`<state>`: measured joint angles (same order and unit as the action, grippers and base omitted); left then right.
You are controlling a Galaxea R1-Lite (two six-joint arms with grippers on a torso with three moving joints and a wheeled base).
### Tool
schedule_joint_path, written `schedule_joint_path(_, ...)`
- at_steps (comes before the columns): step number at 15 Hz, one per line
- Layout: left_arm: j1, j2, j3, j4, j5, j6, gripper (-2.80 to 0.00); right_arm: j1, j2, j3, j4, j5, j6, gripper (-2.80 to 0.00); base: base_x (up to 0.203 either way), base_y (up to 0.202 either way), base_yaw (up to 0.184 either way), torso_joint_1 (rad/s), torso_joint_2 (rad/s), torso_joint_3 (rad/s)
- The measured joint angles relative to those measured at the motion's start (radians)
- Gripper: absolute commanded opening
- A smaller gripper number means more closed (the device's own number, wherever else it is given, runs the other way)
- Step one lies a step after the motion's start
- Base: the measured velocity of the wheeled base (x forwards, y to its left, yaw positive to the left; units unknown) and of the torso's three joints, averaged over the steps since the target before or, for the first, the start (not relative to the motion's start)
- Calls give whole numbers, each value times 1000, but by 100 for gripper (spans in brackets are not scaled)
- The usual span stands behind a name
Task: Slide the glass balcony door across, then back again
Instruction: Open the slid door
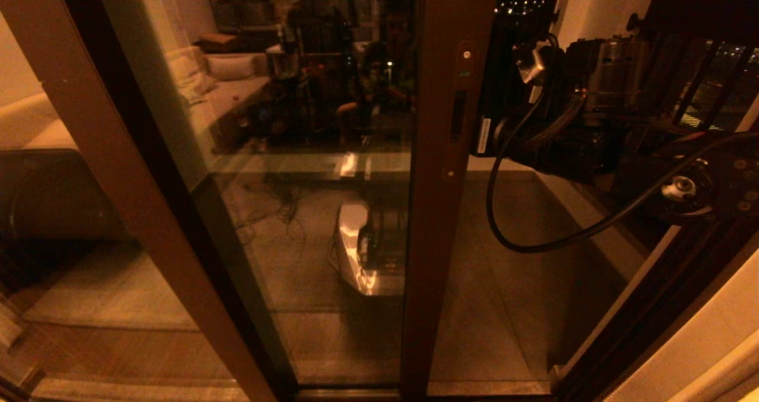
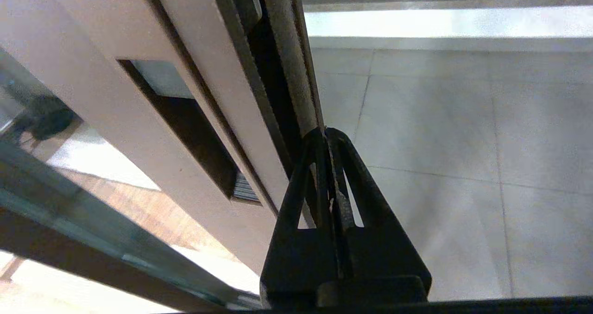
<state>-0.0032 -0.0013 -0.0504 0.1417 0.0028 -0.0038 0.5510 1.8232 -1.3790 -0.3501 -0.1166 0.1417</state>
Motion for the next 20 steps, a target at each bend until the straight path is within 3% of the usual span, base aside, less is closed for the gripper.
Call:
schedule_joint_path(11,0,0,0,0,0,0,-280,18,-7,16,1,12,15,-280,0,0,0,0,0,0)
schedule_joint_path(20,0,0,0,0,0,0,-280,-101,-163,141,38,3,17,-280,0,0,0,0,0,0)
